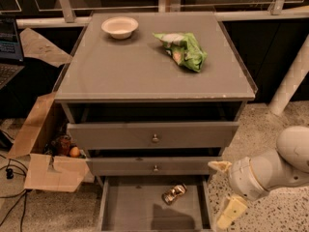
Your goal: Pick orange can from bottom drawer and place on counter
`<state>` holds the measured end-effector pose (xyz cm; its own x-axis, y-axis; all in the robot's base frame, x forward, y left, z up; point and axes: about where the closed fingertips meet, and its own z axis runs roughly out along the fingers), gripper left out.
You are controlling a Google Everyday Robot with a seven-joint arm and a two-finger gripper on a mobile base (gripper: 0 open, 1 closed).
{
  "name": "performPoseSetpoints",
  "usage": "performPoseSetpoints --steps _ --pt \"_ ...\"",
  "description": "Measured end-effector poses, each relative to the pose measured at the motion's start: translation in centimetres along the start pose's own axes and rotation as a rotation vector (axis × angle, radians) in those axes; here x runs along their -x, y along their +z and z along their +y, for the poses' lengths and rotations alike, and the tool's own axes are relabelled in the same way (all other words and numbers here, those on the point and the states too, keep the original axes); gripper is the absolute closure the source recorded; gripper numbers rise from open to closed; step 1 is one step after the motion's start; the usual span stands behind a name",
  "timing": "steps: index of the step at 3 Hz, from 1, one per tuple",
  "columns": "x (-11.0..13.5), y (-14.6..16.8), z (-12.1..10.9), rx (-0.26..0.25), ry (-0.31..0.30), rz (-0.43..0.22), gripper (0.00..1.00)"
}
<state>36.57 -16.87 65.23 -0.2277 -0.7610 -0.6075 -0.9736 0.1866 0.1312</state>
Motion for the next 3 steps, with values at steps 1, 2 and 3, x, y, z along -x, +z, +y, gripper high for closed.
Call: performPoseSetpoints --steps 1,2,3 --pt "-2.1 1.7 -3.3 -0.128 0.044 -0.086 0.00" --pt "-3.6 3.2 -8.0 -0.256 0.062 -0.088 0.00" --pt "-3.5 3.1 -8.2 -0.267 0.062 -0.087 0.00"
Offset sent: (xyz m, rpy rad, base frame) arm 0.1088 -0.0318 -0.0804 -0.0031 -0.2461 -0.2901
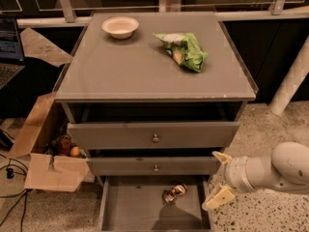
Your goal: Pick orange can from bottom drawer and place on counter
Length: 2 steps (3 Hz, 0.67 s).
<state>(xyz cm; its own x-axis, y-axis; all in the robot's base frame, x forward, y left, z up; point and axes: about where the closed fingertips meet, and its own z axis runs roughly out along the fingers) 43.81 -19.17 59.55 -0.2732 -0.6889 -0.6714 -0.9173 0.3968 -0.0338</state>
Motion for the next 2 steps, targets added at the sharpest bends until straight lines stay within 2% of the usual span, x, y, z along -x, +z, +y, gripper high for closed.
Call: performPoseSetpoints --steps 1,2 --pt "0.0 0.0 0.6 -0.010 -0.007 0.016 0.00" --pt "-2.8 3.1 1.6 -0.038 0.021 0.059 0.00"
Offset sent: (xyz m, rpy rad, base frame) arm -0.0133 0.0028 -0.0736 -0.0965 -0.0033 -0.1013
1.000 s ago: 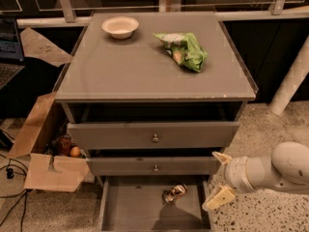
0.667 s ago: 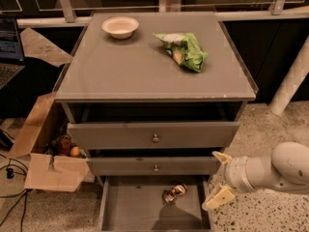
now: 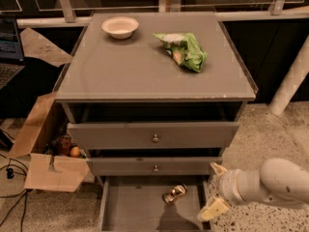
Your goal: Pick orange can from bottom drawer and place on counter
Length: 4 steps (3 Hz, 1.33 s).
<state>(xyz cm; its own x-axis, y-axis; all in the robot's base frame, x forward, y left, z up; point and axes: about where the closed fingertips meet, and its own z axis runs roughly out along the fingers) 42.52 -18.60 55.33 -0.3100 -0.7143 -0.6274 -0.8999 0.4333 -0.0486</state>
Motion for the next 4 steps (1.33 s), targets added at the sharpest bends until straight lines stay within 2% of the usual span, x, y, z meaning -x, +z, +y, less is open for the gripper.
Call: performPoseSetpoints --steps 1,2,3,4 --pt "-2.1 3.1 -0.2 -0.004 0.000 0.056 0.00" --pt "-4.1 6.1 -0.2 0.023 0.011 0.098 0.00" --pt "-6.5 9.1 0.3 0.074 0.035 0.146 0.00" --pt "-6.5 9.1 0.3 0.077 0.035 0.146 0.00"
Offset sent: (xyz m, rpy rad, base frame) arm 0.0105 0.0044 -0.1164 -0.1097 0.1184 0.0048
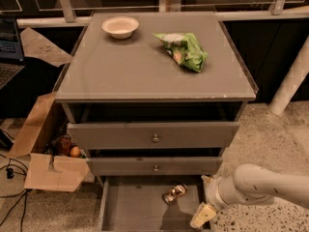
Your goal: Pick orange can from bottom drawer and place on counter
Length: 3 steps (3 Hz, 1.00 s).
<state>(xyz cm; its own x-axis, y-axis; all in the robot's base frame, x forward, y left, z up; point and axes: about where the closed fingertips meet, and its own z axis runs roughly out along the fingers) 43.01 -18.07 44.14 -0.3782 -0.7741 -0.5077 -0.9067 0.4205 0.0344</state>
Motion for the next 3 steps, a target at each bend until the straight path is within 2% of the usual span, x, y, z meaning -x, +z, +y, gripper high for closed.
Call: performPoseSetpoints --steps 1,2,3 --pt "-0.7 1.4 0.3 0.069 -0.081 0.002 0.00" --pt "-1.8 4.0 0.3 0.194 -0.236 -0.008 0.00" --pt "-2.5 5.4 -1.0 0.261 -0.291 -0.041 0.00"
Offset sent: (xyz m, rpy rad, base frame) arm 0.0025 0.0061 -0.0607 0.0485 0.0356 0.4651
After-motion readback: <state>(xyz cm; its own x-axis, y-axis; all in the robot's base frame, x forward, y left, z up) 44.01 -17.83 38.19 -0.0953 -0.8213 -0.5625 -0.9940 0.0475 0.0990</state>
